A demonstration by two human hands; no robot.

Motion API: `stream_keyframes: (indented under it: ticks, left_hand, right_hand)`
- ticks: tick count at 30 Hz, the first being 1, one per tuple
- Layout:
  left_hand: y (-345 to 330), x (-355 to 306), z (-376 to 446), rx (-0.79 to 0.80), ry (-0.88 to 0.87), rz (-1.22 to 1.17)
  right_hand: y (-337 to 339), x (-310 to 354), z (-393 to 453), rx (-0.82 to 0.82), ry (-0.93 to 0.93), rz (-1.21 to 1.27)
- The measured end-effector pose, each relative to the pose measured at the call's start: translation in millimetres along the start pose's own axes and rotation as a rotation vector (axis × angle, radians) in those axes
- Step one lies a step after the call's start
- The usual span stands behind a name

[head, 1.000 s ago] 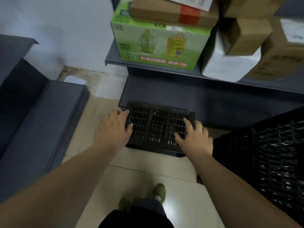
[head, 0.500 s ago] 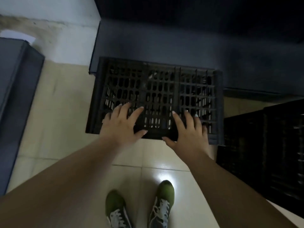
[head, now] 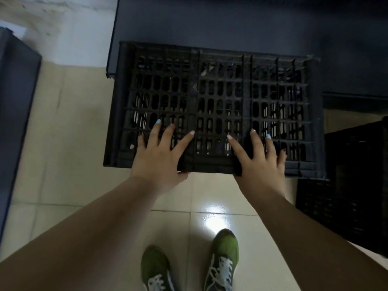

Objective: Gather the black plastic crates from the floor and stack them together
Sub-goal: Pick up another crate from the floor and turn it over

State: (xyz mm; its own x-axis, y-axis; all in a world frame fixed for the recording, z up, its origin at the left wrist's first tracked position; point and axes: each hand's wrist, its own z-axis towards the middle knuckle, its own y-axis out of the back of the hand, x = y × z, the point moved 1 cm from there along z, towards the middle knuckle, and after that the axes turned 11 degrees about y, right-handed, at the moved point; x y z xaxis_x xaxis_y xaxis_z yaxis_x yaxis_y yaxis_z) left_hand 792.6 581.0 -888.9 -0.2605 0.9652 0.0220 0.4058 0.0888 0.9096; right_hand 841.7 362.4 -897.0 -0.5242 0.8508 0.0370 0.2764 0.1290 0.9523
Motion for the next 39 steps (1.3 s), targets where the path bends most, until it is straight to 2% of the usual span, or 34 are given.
stream_keyframes:
  ticks: [6,12,16,19,23,29,33,39]
  left_hand:
    - [13.4,3.8,-11.5,0.039,-0.012,0.073]
    - [37.5,18.7,-71.3,0.136,-0.044,0.071]
    - [46.9,18.5,-119.3,0.126,-0.033,0.064]
    - [47.0,13.2,-146.5,0.021,0.016,0.042]
    - [38.0,6.4,-156.7,-0.009,0.072,0.000]
    - [11.1,18.8,-121.9,-0.023,0.187,-0.041]
    - [-18.2,41.2,-106.8,-0.031,0.336,-0.095]
    - [-57.8,68.2,-101.1,0.010,0.524,-0.079]
  right_hand:
    - [13.5,10.0,-17.4,0.082,0.013,0.001]
    - [53.2,27.4,-65.7,0.217,0.031,0.083]
    - [75.1,36.1,-97.5,0.189,0.052,0.119]
    - [77.1,44.5,-116.6,0.072,0.056,0.133]
    - [63.5,52.2,-130.9,-0.077,0.014,0.160]
    - [27.3,56.3,-149.6,0.029,0.003,0.136]
    - [-7.7,55.5,-161.2,0.122,-0.102,0.165]
    - [-43.2,59.7,-166.3,0.136,-0.161,0.179]
